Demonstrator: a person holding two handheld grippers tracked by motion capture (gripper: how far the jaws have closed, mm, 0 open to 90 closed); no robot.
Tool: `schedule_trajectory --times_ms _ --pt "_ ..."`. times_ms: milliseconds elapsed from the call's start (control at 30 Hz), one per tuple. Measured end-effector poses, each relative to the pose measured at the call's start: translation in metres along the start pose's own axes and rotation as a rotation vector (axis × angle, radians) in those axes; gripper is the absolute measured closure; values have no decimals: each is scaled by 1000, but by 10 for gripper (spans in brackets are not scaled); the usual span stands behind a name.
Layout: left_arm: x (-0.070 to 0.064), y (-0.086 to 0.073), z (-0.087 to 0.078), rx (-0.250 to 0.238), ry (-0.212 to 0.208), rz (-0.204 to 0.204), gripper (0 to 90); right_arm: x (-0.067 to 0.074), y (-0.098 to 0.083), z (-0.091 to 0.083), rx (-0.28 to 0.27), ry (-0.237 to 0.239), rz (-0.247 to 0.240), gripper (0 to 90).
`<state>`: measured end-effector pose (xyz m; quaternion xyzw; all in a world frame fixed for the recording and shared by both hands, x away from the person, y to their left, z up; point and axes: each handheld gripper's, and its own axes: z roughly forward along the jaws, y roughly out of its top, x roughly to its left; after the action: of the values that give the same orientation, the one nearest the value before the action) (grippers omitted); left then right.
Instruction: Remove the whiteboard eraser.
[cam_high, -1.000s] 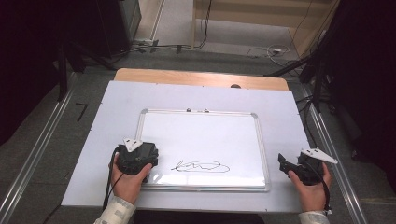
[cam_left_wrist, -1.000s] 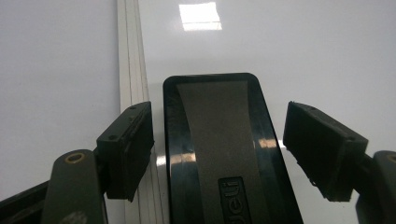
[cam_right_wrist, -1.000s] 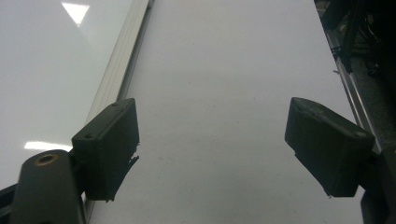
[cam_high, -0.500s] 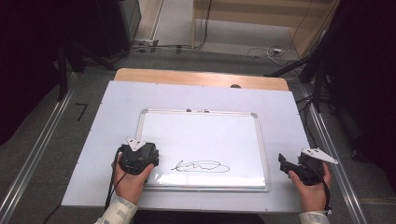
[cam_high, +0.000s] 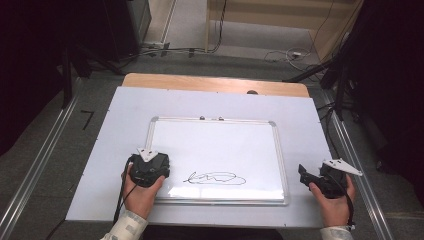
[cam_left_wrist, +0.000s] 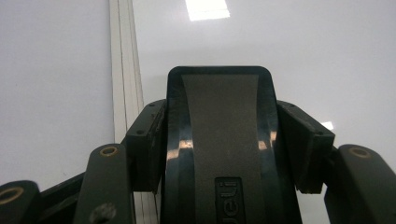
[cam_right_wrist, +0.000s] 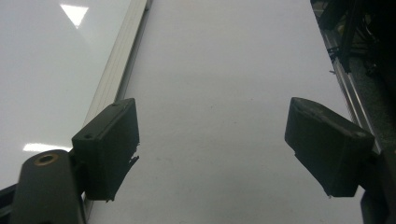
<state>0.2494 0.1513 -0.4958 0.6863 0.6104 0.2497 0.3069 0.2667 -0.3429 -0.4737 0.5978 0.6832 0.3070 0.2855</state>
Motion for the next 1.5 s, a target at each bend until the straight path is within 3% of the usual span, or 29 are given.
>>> schedule_trajectory --times_ms 400,767,1000,1500 --pt "-4 0 2 -1 28 11 400 1 0 0 1 -2 -2 163" --pt "-1 1 1 5 -7 7 407 0 0 0 -2 -2 0 164" --pt "-2 8 -11 -54 -16 16 407 -1 0 1 0 -1 4 164" --pt "-2 8 -14 -56 -41 11 407 0 1 3 1 5 5 165"
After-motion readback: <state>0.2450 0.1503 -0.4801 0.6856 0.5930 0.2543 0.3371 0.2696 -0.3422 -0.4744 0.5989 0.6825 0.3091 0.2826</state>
